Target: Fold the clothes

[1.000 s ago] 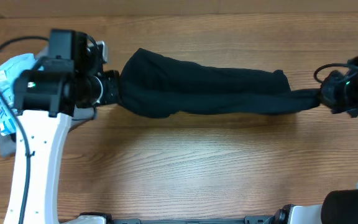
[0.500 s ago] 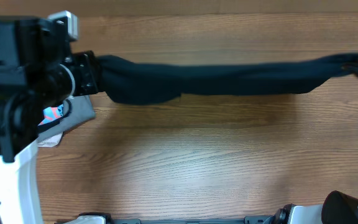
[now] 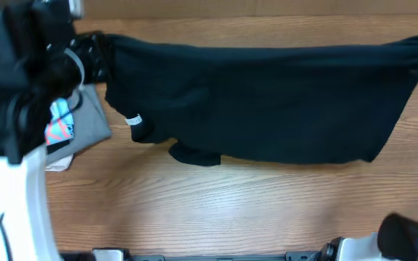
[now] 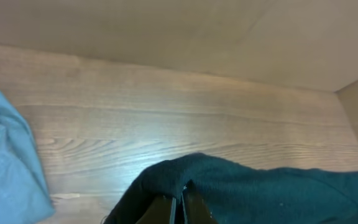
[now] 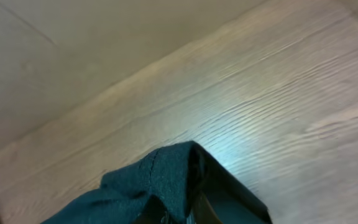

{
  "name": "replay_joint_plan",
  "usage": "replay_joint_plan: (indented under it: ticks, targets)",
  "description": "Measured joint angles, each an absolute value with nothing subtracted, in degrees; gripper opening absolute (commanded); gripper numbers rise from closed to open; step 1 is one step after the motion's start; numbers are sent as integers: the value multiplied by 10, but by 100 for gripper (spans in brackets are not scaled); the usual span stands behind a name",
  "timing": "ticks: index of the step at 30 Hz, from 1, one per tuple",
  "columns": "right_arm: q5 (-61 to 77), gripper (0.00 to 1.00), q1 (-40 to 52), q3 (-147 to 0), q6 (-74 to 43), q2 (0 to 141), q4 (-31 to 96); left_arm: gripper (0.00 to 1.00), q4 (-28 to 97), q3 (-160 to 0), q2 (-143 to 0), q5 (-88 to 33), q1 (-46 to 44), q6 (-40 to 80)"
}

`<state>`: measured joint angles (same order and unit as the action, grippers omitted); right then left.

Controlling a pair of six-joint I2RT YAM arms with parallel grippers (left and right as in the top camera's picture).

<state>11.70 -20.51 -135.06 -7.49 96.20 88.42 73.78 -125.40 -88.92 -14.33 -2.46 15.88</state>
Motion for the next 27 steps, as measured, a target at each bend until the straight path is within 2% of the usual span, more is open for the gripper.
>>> replay_joint_plan:
  ticks: [4,10,14,19,23,27]
  targets:
    - [120,4,-178,-1350,-68,1042,842,4,676,-1253,-980,-143,-25,159]
    - [120,4,-136,-1349,-81,1143,686,4,504,-1248,-1094,-141,-25,159]
    - [121,4,-121,-1346,-134,1161,579,4,362,-1242,-1117,-138,-25,169]
    - [121,4,-128,-1374,-180,1152,519,4,238,-1281,-1117,-137,-21,211]
    - [120,4,-136,-1416,-187,1136,550,4,259,-1352,-1115,-145,-14,232]
    - [95,4,-141,-1430,-182,1117,644,4,418,-1388,-1100,-171,-11,237]
